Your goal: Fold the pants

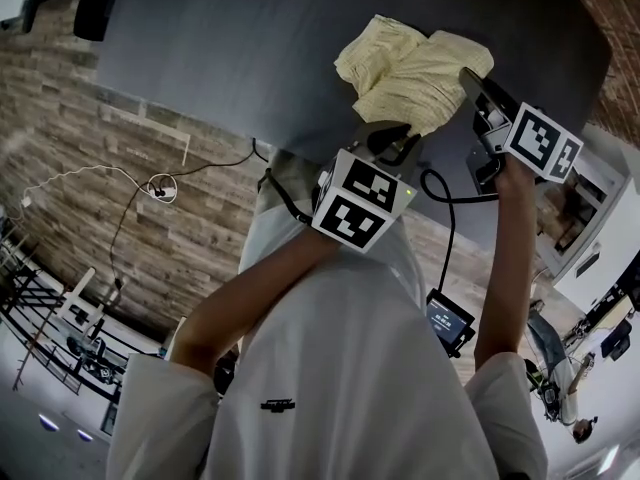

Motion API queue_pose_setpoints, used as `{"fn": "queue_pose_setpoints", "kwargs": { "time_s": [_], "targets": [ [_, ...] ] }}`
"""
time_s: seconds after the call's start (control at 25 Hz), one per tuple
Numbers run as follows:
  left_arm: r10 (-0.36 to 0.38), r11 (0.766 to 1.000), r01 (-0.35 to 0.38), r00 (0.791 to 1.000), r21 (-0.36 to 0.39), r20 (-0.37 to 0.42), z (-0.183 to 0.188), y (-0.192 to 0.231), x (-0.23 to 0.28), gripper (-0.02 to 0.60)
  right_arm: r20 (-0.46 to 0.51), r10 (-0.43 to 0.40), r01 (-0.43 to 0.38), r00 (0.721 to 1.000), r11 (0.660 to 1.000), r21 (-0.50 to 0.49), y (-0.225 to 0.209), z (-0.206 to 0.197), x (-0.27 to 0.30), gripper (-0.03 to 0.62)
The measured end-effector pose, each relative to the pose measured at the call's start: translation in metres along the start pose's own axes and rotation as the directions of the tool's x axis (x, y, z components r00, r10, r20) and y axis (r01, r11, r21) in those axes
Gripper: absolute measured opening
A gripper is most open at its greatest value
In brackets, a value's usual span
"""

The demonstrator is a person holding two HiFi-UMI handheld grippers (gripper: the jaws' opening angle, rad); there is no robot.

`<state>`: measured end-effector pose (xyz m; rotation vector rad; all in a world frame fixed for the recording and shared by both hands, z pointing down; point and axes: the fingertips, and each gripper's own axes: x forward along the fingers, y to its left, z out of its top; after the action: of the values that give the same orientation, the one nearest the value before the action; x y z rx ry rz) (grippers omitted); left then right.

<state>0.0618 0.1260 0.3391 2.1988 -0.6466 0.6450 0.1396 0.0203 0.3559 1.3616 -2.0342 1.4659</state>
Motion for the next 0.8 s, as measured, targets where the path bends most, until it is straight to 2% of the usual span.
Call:
{"fn": "queue_pose_setpoints", "kwargs": {
  "time_s": [0.52, 0.8],
  "targets": [
    [0.043, 0.998, -0.042, 0.999, -0.052, 0.014, 0.024, 0.076, -0.03, 0.067, -0.003, 0.009, -0.009, 1.0, 1.0, 0.003, 0.044, 0.027, 0.064, 0.061],
    [0.076, 0.994, -0.077, 0.997, -0.083, -0.022, 0.006, 0.133, -0.044, 0.067, -0.044, 0.012, -0.013, 0.999, 1.0, -0.006, 0.069, 0.016, 0.119, 0.063]
  ]
}}
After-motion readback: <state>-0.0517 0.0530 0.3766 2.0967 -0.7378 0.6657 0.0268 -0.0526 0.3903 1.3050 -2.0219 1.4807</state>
